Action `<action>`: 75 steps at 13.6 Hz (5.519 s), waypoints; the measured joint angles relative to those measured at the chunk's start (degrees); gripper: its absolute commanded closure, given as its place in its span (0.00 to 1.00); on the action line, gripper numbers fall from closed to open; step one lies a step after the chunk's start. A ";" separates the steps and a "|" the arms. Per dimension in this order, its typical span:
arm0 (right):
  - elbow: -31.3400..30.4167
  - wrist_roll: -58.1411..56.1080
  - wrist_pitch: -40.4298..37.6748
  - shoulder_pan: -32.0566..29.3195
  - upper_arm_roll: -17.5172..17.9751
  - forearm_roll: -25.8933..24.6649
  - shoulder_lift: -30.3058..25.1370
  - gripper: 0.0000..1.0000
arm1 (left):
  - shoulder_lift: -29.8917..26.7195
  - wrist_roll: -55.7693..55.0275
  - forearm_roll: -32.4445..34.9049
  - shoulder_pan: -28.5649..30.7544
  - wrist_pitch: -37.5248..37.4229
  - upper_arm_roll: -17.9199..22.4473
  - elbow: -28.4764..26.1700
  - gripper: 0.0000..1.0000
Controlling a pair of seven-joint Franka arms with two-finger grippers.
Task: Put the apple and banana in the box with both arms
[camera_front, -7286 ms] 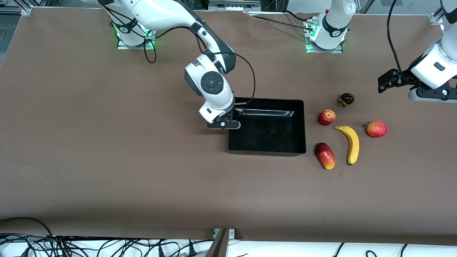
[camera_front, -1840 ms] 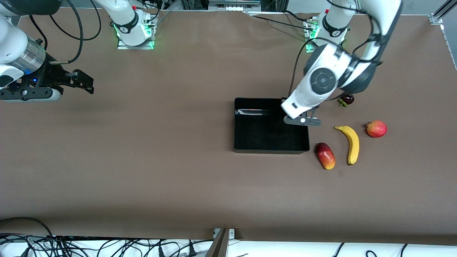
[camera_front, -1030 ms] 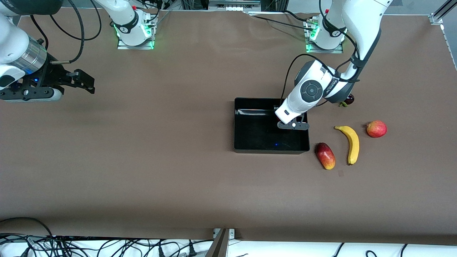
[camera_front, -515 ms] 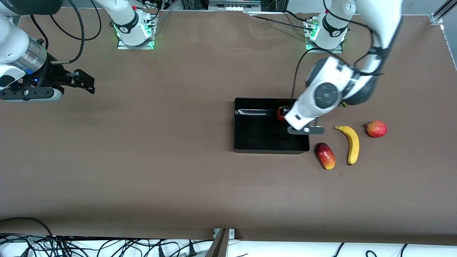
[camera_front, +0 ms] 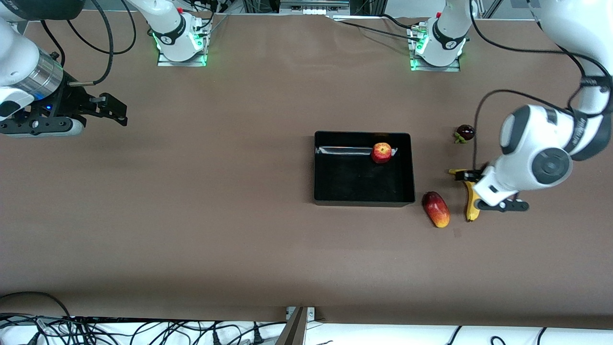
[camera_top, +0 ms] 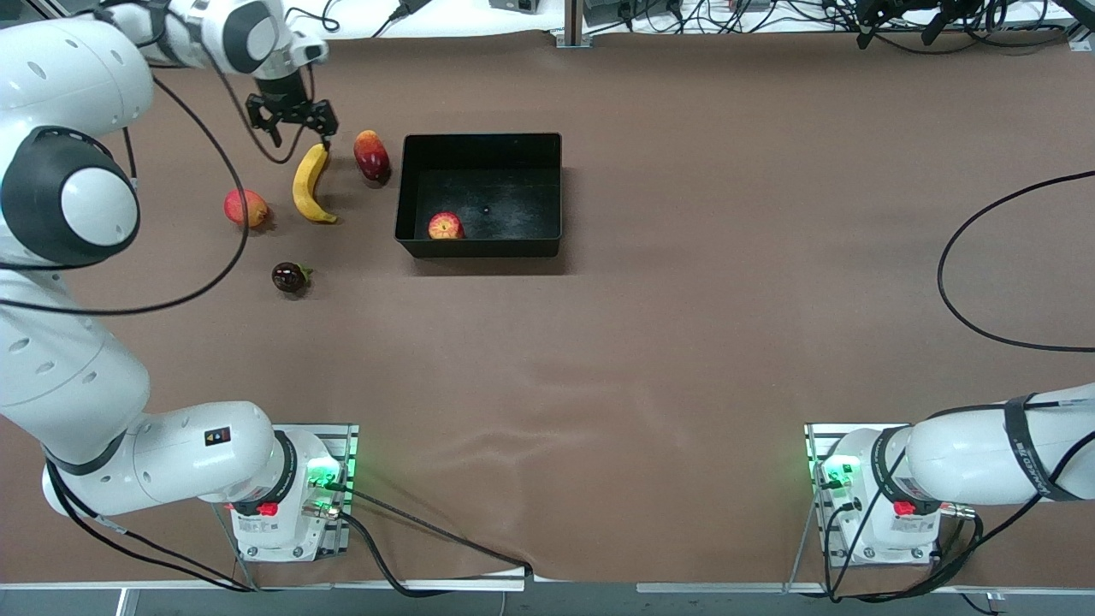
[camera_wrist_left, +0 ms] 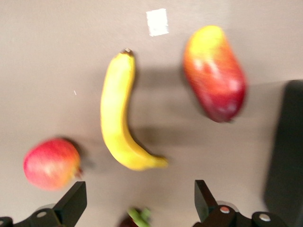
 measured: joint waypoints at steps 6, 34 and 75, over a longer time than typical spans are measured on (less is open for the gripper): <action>0.01 0.00 0.00 0.00 0.01 0.00 0.02 0.00 | 6.96 15.98 0.06 7.07 11.85 -0.11 -1.95 0.00; 0.05 0.00 0.01 0.02 0.02 -0.02 0.04 0.00 | 4.21 -22.59 -1.45 -8.84 -6.66 -20.45 8.41 1.00; 0.19 0.00 0.02 0.03 0.04 -0.06 0.15 0.00 | -20.33 1.37 -12.69 -14.42 -23.62 13.90 13.96 0.00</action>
